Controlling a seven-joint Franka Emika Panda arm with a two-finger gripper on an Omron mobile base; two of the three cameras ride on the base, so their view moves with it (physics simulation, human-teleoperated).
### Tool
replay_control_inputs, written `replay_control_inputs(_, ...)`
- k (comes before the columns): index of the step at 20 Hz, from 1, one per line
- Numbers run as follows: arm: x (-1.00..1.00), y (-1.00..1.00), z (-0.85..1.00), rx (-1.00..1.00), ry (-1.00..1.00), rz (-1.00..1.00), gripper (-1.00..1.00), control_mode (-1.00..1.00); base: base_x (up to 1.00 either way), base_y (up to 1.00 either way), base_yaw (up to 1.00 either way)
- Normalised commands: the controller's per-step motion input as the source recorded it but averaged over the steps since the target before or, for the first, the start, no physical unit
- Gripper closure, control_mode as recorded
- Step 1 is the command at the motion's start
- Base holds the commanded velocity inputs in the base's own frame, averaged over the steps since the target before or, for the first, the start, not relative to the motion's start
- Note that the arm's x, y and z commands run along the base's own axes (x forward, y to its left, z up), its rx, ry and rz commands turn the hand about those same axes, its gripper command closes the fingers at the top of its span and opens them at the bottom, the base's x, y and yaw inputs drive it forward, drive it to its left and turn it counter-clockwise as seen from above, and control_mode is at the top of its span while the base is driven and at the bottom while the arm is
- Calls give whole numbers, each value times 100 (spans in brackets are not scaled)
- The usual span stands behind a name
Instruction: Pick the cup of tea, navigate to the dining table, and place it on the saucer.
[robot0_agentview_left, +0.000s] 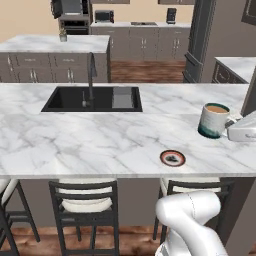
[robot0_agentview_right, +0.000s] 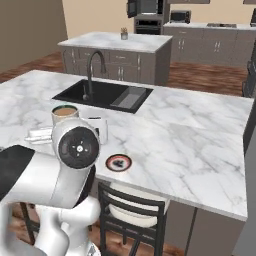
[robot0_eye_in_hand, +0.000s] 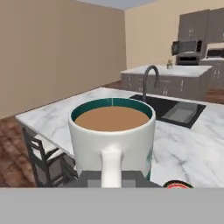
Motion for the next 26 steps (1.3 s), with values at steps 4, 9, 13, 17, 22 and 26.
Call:
replay_control_inputs(4, 56, -36, -42, 0, -12, 47, 100, -100, 0, 0, 0)
replay_control_inputs(9, 39, -25, -42, 0, -22, 48, 100, -100, 0, 0, 0)
replay_control_inputs(13, 29, -20, -36, 0, -21, 43, 100, -100, 0, 0, 0)
replay_control_inputs(17, 14, -20, -25, 0, -18, 28, 100, -100, 0, 0, 0)
replay_control_inputs(22, 12, -3, -26, -8, -5, 6, 100, -100, 0, 0, 0)
replay_control_inputs(26, 10, 0, -29, -11, -1, 0, 100, -100, 0, 0, 0)
